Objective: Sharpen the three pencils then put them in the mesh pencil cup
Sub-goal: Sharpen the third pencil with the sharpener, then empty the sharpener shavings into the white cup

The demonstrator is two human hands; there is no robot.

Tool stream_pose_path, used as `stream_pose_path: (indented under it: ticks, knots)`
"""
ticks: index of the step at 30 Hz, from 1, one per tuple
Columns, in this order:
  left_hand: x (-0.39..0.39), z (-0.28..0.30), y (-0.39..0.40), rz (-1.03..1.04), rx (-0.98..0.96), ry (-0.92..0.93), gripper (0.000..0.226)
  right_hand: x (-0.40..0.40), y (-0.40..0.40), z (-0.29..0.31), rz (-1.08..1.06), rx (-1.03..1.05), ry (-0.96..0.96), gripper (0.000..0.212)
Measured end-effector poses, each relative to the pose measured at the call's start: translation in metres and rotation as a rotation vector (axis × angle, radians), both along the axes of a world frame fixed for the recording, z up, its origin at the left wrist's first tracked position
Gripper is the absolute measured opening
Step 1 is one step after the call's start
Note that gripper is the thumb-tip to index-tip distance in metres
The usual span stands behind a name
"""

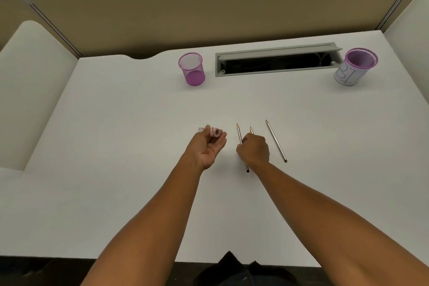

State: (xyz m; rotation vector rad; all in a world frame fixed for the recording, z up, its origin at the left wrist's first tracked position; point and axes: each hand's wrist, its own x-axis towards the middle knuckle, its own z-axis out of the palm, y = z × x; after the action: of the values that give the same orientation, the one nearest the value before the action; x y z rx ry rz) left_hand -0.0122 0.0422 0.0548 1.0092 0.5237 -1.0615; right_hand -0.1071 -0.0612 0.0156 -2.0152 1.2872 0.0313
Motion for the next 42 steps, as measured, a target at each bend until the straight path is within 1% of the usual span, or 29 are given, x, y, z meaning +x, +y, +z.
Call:
stream_pose_path:
  ticks: [2,4,9,14,18,20,23,28,30,32,35,38,42]
  knots:
    - [0.002,-0.003,0.003,-0.015,-0.002,-0.005,0.025,0.003,0.002,-0.005,0.025,-0.018,0.04,0.017]
    - [0.004,-0.006,0.005,-0.018,0.0,-0.006,0.028,0.005,0.003,-0.011,0.044,-0.021,0.065,0.019]
    - [0.008,-0.013,0.008,-0.038,0.012,-0.008,0.022,0.005,0.005,-0.024,0.058,-0.015,0.107,0.019]
    - [0.008,-0.017,0.009,-0.043,0.017,0.01,0.018,0.009,0.006,-0.029,0.046,-0.021,0.101,0.02]
    - [0.006,-0.018,0.008,-0.028,0.029,0.04,0.021,0.009,0.005,-0.032,0.05,-0.019,0.096,0.02]
    - [0.005,-0.018,0.008,-0.016,0.031,0.055,0.026,0.008,0.005,-0.033,0.052,-0.011,0.087,0.02]
    - [0.005,-0.016,0.007,-0.025,0.033,0.07,0.025,0.007,0.004,-0.034,0.051,-0.014,0.053,0.021]
    - [0.006,-0.013,0.004,-0.054,0.03,0.113,0.003,0.01,-0.004,-0.025,0.066,-0.036,-0.021,0.027]
    - [0.006,-0.011,0.004,-0.051,0.024,0.135,0.01,0.012,-0.01,-0.02,0.086,-0.027,-0.102,0.025]
    - [0.006,-0.008,0.004,-0.052,0.021,0.145,0.012,0.012,-0.014,-0.012,0.125,-0.008,-0.229,0.022]
    - [0.006,-0.004,0.003,-0.051,0.021,0.153,0.018,0.01,-0.019,0.005,0.233,0.045,-0.39,0.031]
    - [0.004,0.004,0.003,-0.079,0.015,0.146,0.024,0.006,-0.018,0.021,0.354,0.1,-0.434,0.043]
    - [0.003,0.013,0.0,-0.152,0.027,0.132,0.029,0.003,-0.017,0.04,0.423,0.314,-0.429,0.047]
